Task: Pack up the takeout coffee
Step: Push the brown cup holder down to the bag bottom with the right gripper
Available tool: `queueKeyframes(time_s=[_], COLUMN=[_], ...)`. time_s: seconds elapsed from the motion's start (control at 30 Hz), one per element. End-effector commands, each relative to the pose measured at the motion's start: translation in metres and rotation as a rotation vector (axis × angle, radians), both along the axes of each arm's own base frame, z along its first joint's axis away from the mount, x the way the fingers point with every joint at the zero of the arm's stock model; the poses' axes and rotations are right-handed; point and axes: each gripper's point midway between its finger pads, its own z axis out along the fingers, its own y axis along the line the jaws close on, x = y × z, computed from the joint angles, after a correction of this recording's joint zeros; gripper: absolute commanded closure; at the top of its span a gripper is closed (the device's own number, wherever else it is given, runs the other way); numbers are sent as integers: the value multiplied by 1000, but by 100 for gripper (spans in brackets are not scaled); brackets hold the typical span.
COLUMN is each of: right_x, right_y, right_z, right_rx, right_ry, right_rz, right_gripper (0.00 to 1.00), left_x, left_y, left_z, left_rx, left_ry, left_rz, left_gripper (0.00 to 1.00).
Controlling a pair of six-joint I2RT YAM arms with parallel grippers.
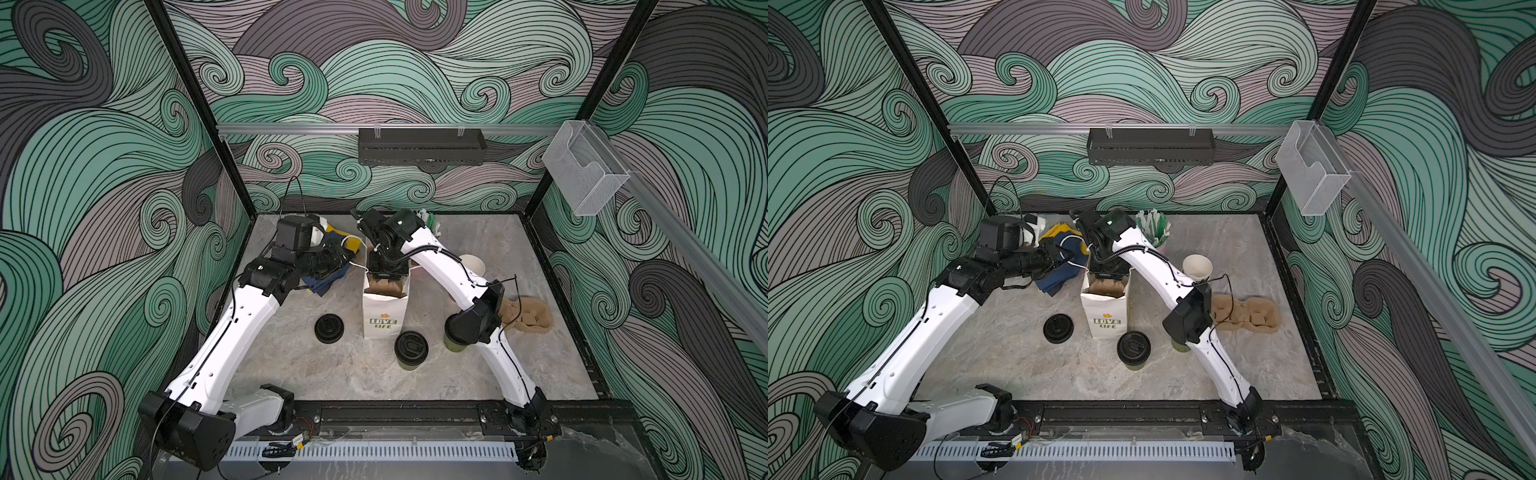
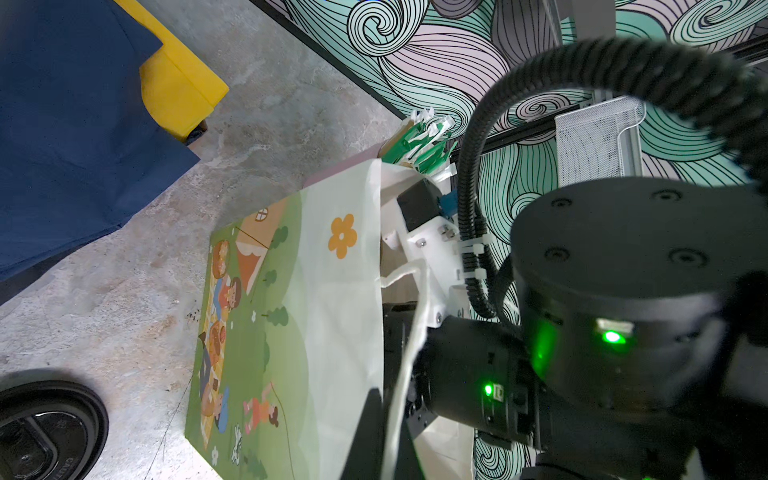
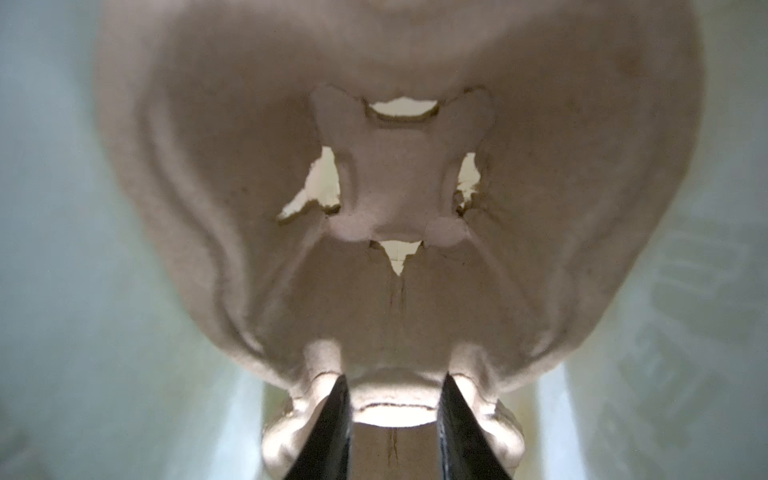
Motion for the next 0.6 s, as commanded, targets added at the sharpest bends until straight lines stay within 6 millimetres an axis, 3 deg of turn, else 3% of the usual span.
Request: queueKeyframes(time_s=[0.0,0.57], right_x=[-1,-2], right_y=[0,3], right_z=[-9,-34], right_rx=[-22,-55], right_ry=[11,52], right_rz=[-3,18], right_gripper=[97,97], left_x=[2,1], left_y=[0,2], left_z=[1,-1], left_rx=[8,13], left_ry=[-12,-11], left_rz=[6,13], left_gripper=[100,100])
